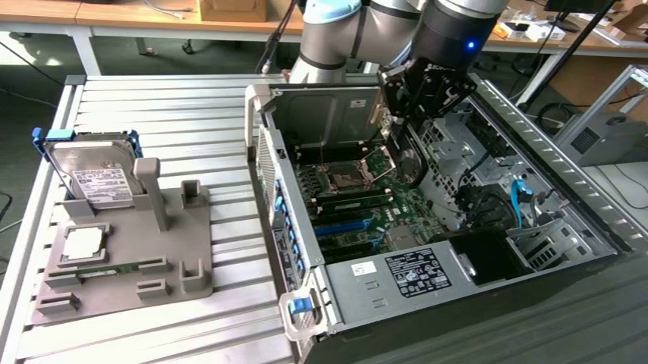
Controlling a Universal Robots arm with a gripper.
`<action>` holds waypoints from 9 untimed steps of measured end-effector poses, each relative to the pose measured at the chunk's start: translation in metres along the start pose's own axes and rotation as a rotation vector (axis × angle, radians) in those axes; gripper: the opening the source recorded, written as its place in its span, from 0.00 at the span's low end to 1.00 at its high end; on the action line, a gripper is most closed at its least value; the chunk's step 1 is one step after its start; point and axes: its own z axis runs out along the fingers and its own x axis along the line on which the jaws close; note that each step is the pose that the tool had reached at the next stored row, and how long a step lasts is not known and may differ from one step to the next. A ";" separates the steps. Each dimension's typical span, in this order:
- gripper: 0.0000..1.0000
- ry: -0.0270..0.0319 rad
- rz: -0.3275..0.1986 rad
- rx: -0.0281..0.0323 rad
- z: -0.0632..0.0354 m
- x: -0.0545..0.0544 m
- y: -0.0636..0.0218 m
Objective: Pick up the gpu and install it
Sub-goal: 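Pick up the gpu and move the gpu toward the slot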
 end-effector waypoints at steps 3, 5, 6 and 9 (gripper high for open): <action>0.27 0.0000 0.000 0.0011 0.0016 0.000 0.0000; 0.27 -0.0001 0.000 0.0024 0.0037 0.000 0.0000; 0.27 -0.0002 0.000 0.0033 0.0049 0.000 0.0000; 0.27 -0.0004 0.000 0.0060 0.0100 0.000 -0.0001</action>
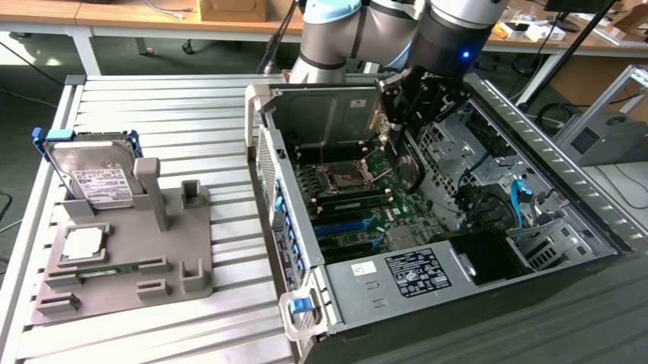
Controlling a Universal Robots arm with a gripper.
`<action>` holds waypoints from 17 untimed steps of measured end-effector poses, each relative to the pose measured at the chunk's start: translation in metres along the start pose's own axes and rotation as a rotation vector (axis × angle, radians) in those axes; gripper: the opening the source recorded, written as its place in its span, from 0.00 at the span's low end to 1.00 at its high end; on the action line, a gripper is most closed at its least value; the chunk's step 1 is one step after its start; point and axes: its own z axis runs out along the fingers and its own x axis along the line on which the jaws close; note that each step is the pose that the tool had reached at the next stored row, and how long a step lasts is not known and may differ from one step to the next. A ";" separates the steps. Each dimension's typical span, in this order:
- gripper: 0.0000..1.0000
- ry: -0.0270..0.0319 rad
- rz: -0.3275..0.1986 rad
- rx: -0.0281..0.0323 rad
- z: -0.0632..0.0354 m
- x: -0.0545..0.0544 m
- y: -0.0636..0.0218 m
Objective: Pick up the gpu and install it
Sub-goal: 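Pick up the gpu and move the gpu toward the slot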
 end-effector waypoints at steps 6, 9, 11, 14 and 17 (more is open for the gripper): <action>0.27 -0.0005 -0.002 0.0108 0.0057 -0.005 0.0017; 0.27 -0.0007 -0.004 0.0141 0.0079 -0.011 0.0032; 0.27 -0.0008 -0.006 0.0160 0.0094 -0.014 0.0040; 0.27 -0.0009 -0.007 0.0177 0.0110 -0.016 0.0047; 0.27 -0.0008 -0.007 0.0182 0.0112 -0.016 0.0048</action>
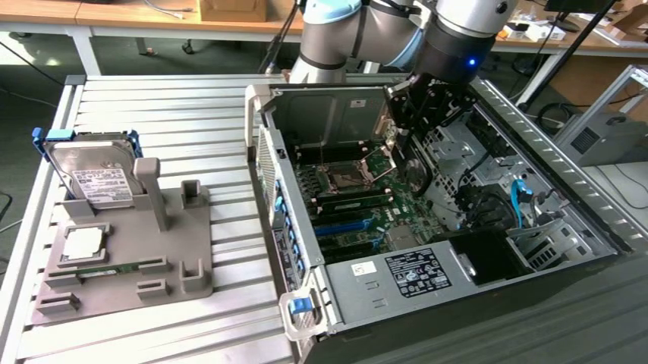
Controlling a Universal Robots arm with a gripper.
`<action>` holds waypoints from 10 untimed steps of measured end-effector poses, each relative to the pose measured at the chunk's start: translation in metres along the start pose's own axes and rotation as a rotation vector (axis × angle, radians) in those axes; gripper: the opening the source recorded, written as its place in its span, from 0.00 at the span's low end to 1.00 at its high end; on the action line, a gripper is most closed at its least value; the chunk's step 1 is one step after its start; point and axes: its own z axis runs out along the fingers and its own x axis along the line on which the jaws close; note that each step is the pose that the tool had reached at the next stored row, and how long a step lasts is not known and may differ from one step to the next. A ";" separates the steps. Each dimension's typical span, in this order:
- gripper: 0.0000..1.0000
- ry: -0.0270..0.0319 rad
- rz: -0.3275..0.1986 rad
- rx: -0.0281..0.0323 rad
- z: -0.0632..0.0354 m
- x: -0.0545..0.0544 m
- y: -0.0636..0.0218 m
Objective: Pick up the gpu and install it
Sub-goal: 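Pick up the gpu and move the gpu toward the slot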
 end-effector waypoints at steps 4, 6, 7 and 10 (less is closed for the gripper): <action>0.27 -0.0001 0.000 -0.0001 0.0000 0.000 0.0000; 0.27 0.0000 0.000 -0.0001 0.0000 0.000 0.0000; 0.27 -0.0001 0.000 -0.0001 0.0001 0.000 0.0000; 0.27 -0.0001 0.000 -0.0001 0.0000 0.000 0.0000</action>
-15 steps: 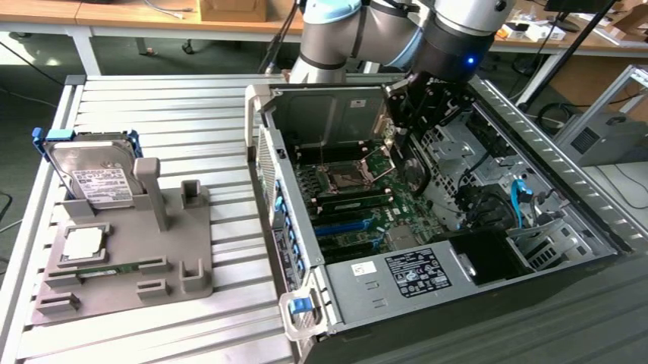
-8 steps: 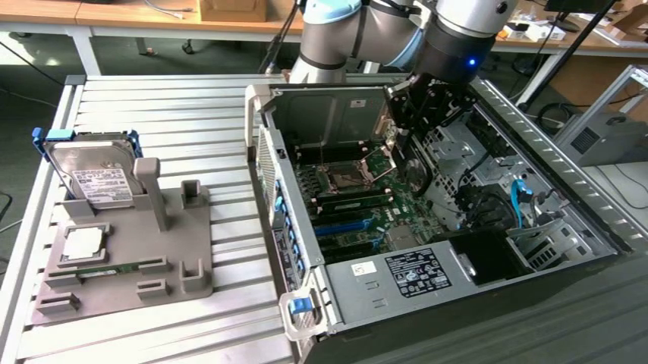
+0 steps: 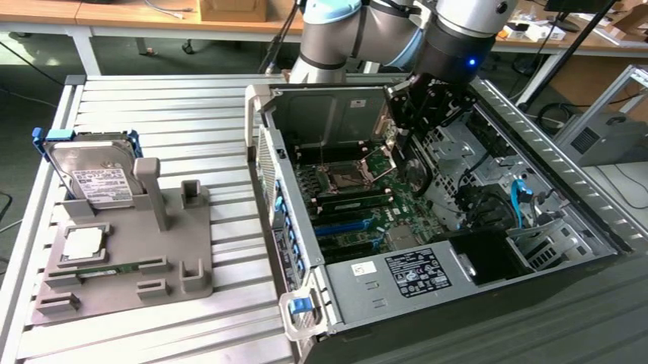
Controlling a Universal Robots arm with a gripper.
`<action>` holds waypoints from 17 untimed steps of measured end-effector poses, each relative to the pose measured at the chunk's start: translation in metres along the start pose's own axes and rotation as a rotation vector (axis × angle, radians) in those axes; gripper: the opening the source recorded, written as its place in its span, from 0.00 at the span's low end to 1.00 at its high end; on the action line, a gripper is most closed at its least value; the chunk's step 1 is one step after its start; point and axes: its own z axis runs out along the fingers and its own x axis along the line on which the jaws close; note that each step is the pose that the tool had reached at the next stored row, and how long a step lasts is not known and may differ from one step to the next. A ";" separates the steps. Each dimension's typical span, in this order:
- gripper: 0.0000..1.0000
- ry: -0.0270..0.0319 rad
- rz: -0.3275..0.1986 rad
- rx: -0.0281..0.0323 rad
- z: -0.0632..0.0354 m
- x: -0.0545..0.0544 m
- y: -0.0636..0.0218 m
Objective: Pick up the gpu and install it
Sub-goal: 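Pick up the gpu and move the gpu toward the slot, then insert the gpu into the slot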
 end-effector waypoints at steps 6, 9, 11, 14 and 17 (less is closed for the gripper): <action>0.27 -0.0003 -0.019 0.0000 0.0000 0.000 0.0000; 0.27 -0.0010 -0.053 0.0000 0.0000 0.000 0.0000; 0.27 -0.0015 -0.081 0.0001 0.0000 0.000 0.0000; 0.27 -0.0031 -0.171 0.0003 0.0001 0.000 0.0000; 0.27 -0.0046 -0.248 0.0004 0.0004 0.000 0.0000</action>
